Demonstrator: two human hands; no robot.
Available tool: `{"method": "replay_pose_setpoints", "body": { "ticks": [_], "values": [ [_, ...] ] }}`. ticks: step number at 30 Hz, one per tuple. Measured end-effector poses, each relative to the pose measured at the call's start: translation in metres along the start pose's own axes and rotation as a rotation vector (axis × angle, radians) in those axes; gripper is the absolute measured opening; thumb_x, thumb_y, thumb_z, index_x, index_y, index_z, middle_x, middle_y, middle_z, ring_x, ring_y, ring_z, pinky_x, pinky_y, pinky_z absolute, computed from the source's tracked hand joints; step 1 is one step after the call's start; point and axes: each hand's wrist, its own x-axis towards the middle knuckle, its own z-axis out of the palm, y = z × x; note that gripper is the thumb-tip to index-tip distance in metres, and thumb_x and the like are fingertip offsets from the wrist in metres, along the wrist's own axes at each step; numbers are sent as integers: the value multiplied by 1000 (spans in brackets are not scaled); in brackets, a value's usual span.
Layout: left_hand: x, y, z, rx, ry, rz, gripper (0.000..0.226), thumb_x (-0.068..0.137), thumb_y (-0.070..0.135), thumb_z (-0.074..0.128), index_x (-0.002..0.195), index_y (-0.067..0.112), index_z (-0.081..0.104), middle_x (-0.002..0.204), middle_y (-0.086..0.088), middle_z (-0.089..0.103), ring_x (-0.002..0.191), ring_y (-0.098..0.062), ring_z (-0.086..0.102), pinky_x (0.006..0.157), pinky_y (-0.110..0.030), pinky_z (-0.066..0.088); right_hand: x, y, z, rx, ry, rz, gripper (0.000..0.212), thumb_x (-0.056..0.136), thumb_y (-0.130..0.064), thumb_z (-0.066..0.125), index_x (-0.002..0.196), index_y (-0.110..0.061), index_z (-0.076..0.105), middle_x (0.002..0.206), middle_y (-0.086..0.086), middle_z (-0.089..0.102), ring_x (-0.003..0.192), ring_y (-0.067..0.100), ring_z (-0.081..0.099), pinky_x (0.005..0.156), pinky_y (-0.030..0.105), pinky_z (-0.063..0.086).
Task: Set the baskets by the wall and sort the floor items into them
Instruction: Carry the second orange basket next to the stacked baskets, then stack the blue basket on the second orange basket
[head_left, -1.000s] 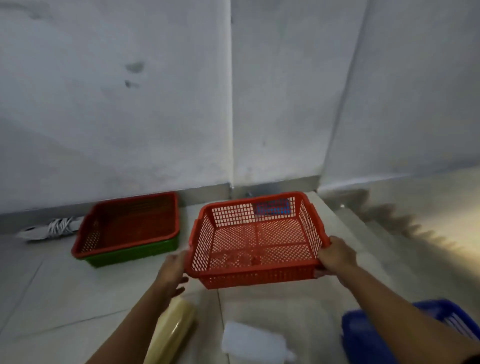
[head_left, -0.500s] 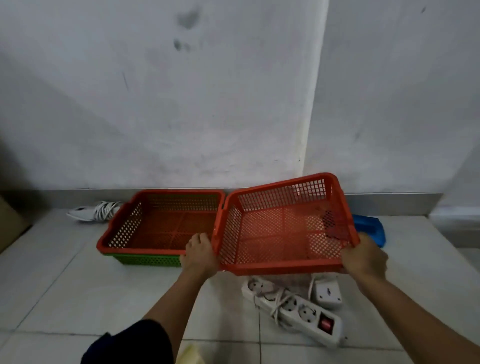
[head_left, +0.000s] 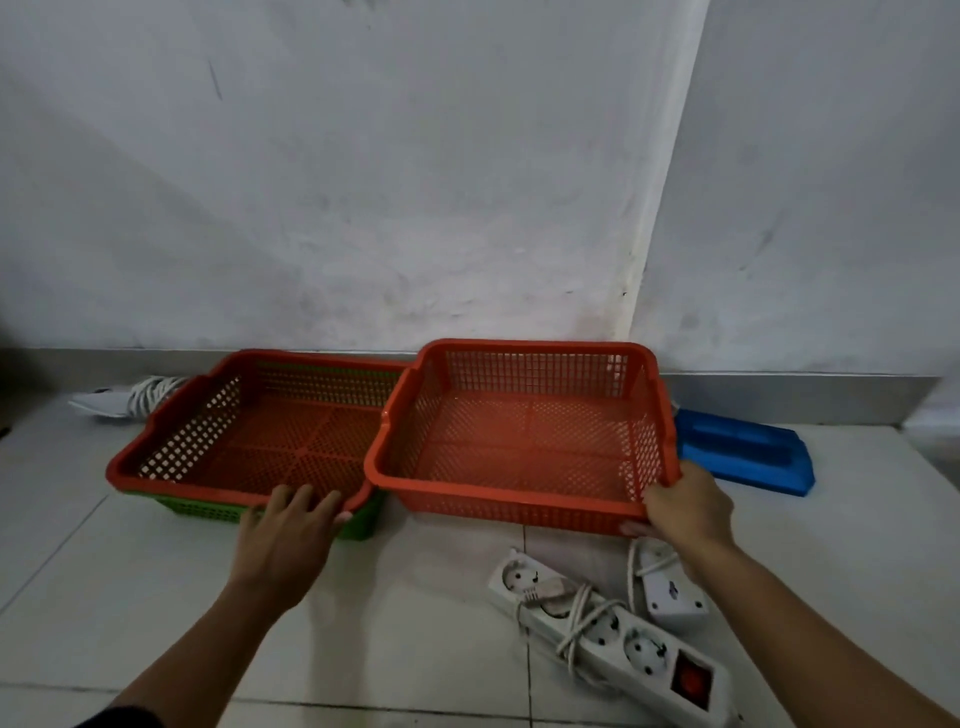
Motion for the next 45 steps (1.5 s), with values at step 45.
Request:
{"method": "replay_pose_setpoints", "body": {
  "ticks": [45],
  "values": [
    [-281, 432, -104, -655, -1451, 336, 31, 84, 36, 62, 102, 12, 54, 92, -6, 68, 78, -17, 67, 66, -26, 56, -198, 188, -262, -207, 491, 546, 43, 90, -25, 51, 127, -9, 36, 131, 19, 31, 101, 31, 48, 74, 32, 41]
  ]
}}
